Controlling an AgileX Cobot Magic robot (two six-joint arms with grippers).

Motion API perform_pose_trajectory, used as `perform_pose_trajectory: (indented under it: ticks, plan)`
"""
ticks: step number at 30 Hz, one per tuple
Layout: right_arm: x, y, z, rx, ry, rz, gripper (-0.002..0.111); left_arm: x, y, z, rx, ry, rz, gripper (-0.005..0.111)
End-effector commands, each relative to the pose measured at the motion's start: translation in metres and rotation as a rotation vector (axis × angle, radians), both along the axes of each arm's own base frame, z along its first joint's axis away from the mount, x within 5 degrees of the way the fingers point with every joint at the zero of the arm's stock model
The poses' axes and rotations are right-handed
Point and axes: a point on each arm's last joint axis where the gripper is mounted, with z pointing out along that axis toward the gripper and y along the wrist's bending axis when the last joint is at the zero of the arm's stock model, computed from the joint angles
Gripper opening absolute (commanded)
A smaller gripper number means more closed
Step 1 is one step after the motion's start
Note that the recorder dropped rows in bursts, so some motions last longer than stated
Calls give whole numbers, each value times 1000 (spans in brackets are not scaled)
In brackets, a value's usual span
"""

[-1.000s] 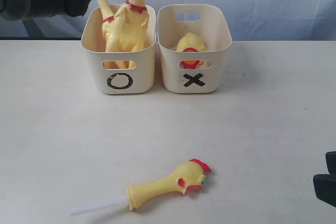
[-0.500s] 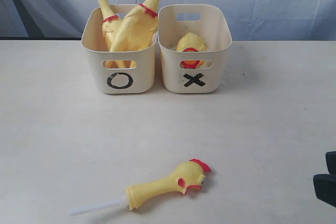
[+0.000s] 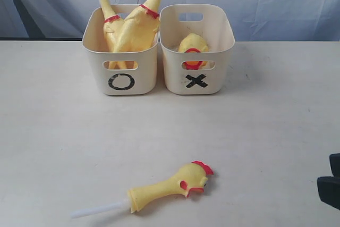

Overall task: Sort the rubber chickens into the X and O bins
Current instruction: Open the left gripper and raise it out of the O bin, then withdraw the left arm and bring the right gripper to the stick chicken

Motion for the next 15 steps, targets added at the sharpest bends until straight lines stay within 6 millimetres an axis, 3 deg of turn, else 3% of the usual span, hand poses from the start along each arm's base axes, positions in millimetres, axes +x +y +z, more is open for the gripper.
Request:
perform_pose_trajectory:
  ticks: [1,7,15]
  plan:
    - [-1,-1,-1,2,-6,0,35,-12,6,7,47,77,-5,0]
    - [-1,-1,-1,2,-6,0,35,-30,14,6,120,216,-10,0]
    - [-1,-1,-1,2,-6,0,35,-77,32,12,103,242,7,0]
